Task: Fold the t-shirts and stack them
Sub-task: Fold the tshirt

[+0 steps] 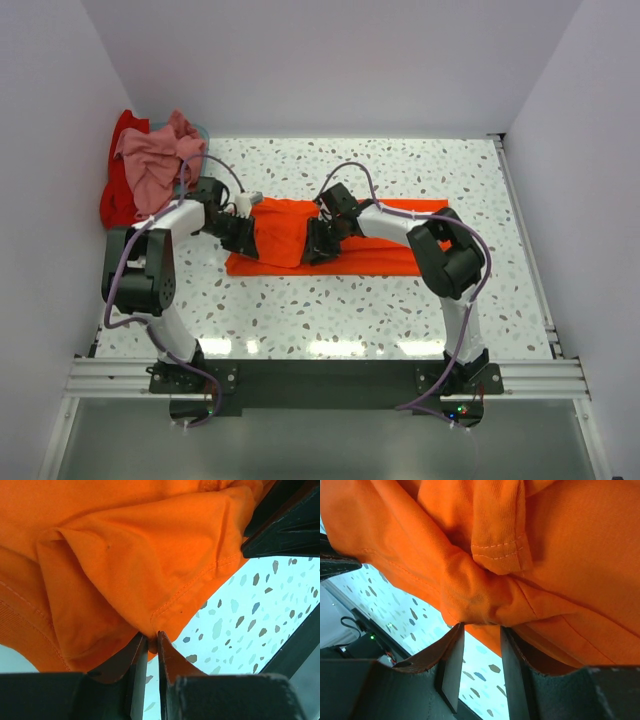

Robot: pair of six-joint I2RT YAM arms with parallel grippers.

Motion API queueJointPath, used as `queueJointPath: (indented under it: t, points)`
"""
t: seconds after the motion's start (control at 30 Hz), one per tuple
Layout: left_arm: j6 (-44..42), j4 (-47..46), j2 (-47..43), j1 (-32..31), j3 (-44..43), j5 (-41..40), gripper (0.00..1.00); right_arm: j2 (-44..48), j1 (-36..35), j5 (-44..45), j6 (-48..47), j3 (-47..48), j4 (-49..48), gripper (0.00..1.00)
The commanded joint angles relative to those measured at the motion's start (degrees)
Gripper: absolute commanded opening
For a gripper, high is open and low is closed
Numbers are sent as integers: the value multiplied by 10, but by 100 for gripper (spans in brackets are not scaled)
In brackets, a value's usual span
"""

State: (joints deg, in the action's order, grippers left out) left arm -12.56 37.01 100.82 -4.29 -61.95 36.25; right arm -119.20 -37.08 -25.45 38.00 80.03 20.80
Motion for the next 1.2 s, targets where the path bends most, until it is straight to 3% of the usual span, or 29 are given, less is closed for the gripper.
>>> queueJointPath:
  t: [0.0, 0.4, 0.5, 0.53, 0.57, 0.6, 0.7, 1.17]
  points:
    - [3, 3, -17, -5, -4, 17, 18, -8, 0, -15, 23, 19, -12, 39]
    - [-1, 9, -15, -10, -10, 18, 17, -15, 0, -42, 56, 21, -58, 40]
    - [-3, 13, -16, -10, -12, 22, 12, -23, 0, -42, 56, 24, -45, 25]
    - [-6, 16, -17, -10, -13, 22, 10, -22, 1, -42, 56, 24, -41, 18]
    - [-8, 19, -17, -10, -19, 25, 8, -20, 1, -43, 51, 24, -41, 3]
    - [-9, 25, -21, -10, -23, 28, 5, -17, 1, -43, 47, 27, -37, 0]
    - [-13, 38, -23, -10, -43, 39, 0, -8, 3, -50, 35, 35, -37, 0]
    - [17, 37, 81, -6, -194, 102, 1, -19, 61, -121, 52, 48, -102, 0]
